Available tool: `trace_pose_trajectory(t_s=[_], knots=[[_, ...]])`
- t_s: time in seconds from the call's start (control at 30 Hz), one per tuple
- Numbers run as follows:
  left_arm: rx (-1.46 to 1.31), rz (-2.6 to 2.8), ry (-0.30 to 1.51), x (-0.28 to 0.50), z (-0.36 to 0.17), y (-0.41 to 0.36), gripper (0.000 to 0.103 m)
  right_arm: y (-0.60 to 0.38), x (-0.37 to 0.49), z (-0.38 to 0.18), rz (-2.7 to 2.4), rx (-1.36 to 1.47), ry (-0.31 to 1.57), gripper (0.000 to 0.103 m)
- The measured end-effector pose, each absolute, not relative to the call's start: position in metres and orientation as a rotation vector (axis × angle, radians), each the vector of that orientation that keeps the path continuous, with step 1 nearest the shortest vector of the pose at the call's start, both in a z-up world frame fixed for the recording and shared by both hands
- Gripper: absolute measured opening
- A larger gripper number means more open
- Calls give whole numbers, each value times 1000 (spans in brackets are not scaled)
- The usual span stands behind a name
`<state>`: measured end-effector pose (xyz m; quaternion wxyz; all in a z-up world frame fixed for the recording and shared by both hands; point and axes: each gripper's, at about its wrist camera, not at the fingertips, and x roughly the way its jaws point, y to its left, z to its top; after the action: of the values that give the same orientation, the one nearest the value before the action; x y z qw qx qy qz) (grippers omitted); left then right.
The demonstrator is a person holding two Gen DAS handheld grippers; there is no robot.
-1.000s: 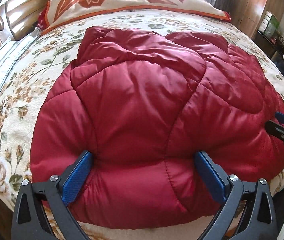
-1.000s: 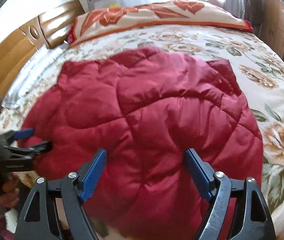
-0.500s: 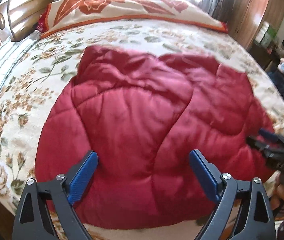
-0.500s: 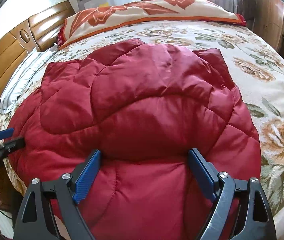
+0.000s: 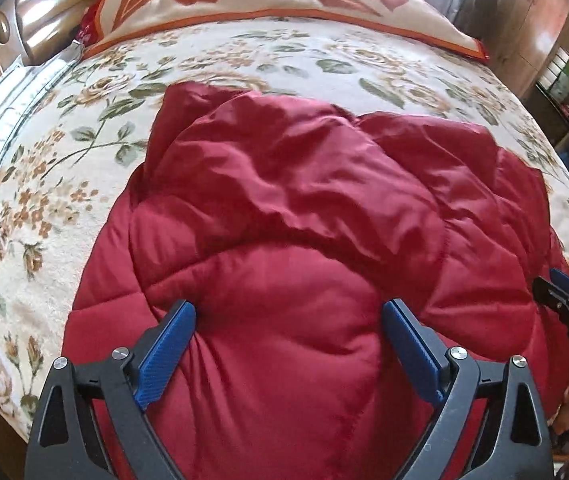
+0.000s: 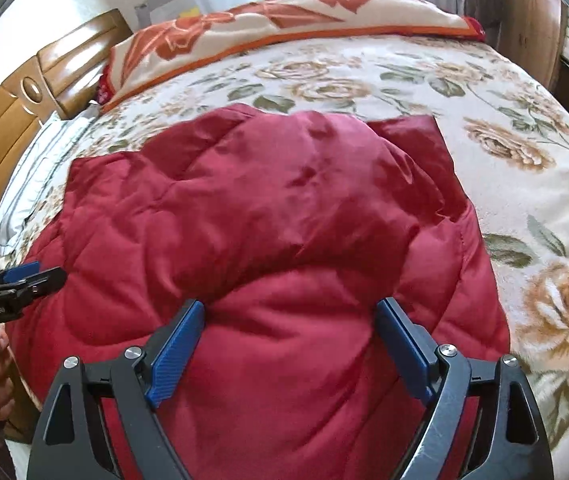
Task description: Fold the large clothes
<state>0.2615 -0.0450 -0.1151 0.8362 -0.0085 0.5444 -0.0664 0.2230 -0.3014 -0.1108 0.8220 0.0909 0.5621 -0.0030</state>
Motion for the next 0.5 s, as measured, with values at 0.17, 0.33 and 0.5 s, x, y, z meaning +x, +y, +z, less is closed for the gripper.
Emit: trace_pose_trajectory(t_s=[0.17,0.33,0.5], knots=[[-8,-127,1159,278,-128,-48,98,-311,230,-121,-16,235,1218,88],[-5,-123,1162,285,-137,-50,102,-313,231,-125,-9,260,1224,89],[-7,-122,1172,291,-141,-50,103,-320,238,-129,-4,289,1240,89]])
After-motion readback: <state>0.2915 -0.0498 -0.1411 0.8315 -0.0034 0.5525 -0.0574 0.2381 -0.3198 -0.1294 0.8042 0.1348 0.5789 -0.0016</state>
